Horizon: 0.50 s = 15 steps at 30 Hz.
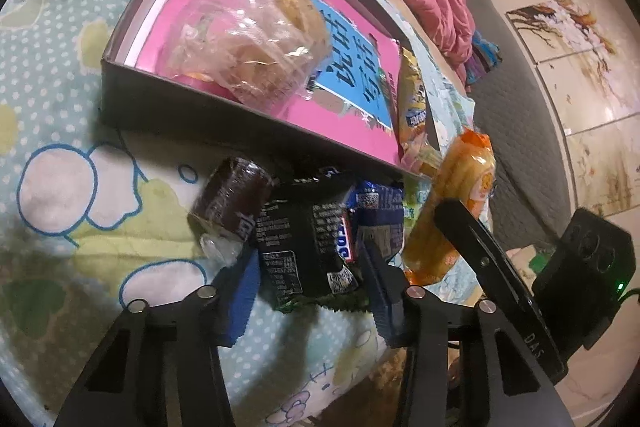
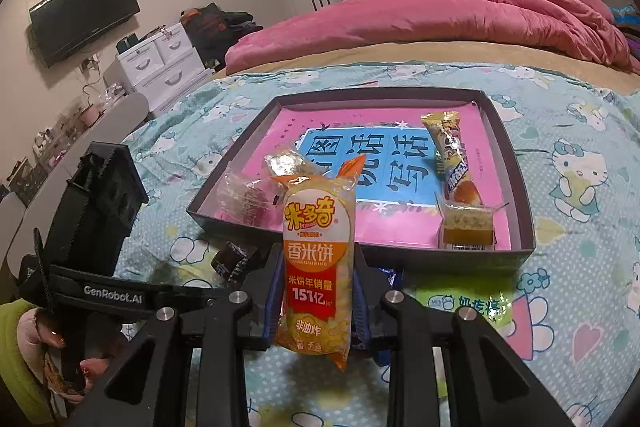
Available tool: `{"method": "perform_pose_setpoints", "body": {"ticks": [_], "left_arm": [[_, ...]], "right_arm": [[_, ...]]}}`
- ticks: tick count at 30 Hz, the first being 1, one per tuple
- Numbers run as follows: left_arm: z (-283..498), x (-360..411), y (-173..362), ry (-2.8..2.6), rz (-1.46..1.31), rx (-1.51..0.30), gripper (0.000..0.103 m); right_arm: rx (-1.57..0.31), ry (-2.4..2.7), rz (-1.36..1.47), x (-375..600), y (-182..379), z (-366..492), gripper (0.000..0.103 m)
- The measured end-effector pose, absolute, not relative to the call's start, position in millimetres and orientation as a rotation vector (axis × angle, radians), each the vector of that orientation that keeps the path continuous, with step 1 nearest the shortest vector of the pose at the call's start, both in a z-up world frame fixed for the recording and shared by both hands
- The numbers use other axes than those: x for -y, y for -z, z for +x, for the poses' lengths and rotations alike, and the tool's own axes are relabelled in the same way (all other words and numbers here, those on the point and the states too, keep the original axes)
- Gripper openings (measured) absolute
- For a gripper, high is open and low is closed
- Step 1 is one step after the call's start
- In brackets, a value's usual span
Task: Organize snacks
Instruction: 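Close the right tool on the bread bag and lift while the left tool lowers to the black bag, then close the left tool on the black pea snack bag and lift it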
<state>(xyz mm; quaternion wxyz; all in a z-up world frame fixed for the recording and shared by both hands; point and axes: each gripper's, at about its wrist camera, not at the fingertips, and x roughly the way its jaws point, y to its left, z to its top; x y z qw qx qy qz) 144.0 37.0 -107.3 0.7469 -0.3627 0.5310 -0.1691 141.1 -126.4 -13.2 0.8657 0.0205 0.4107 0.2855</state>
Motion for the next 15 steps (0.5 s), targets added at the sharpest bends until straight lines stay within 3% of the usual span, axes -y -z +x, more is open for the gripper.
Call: {"method": "perform_pose_setpoints", "body": {"ticks": [7,15], "left_arm": [[141,-40,105,0.380,-0.812,-1.154,0.035],[127,-28,87,0.428,-0.737,-1.131,0.034]], "right_arm": [[-0.841,-0.580,0.045,130,9,139,0.030],[-0.828,-0.565,0.058,136,4,138,0.030]]}}
